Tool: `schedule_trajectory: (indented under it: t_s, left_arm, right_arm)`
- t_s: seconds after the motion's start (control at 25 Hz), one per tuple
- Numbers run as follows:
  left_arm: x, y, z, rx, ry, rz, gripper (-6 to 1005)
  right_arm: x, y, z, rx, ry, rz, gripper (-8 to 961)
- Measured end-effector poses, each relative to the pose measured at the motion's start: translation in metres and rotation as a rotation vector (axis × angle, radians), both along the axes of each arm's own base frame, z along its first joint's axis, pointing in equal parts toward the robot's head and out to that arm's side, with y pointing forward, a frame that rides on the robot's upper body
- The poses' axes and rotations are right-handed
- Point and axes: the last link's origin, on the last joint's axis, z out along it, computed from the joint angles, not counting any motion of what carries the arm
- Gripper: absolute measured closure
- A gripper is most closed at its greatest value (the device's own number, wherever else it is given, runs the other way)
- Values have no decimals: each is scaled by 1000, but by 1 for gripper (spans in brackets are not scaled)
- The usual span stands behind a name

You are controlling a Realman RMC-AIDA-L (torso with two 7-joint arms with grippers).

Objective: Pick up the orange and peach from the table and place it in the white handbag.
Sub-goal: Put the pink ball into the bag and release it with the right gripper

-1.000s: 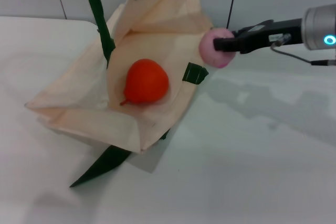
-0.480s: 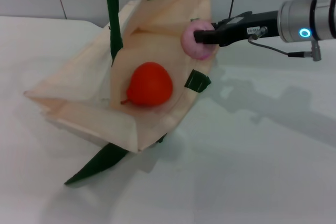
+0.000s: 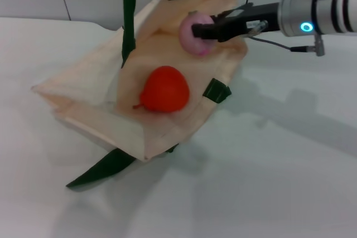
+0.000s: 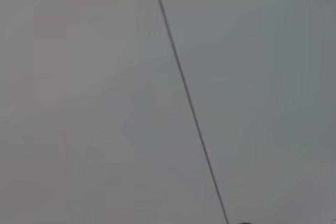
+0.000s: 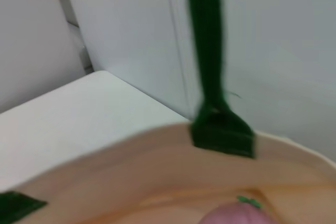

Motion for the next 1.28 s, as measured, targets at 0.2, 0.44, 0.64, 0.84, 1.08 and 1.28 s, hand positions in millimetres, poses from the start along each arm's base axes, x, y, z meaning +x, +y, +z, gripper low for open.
schedule_trajectory:
  t_s: [0.2, 0.44, 0.64, 0.84, 1.08, 1.28]
  left_arm:
    - [4, -1, -3, -9, 6, -14, 880]
    - [5, -1, -4, -10, 7, -15, 880]
    - [5, 0, -3, -7, 9, -13, 880]
    - [1, 0, -3, -7, 7, 2, 880]
    - [-1, 0, -3, -8, 10, 9, 880]
    - [-10, 0, -1, 2, 11, 38, 879]
  right_arm:
    - [-10, 0, -6, -15, 0, 47, 570]
    - [-7, 1, -9, -20, -12, 35, 576]
    - [1, 2, -10, -12, -26, 9, 497]
    - [5, 4, -9, -3, -27, -14, 355]
    - [5, 5, -7, 2, -27, -18, 202]
    - [22, 7, 1, 8, -81, -87, 139]
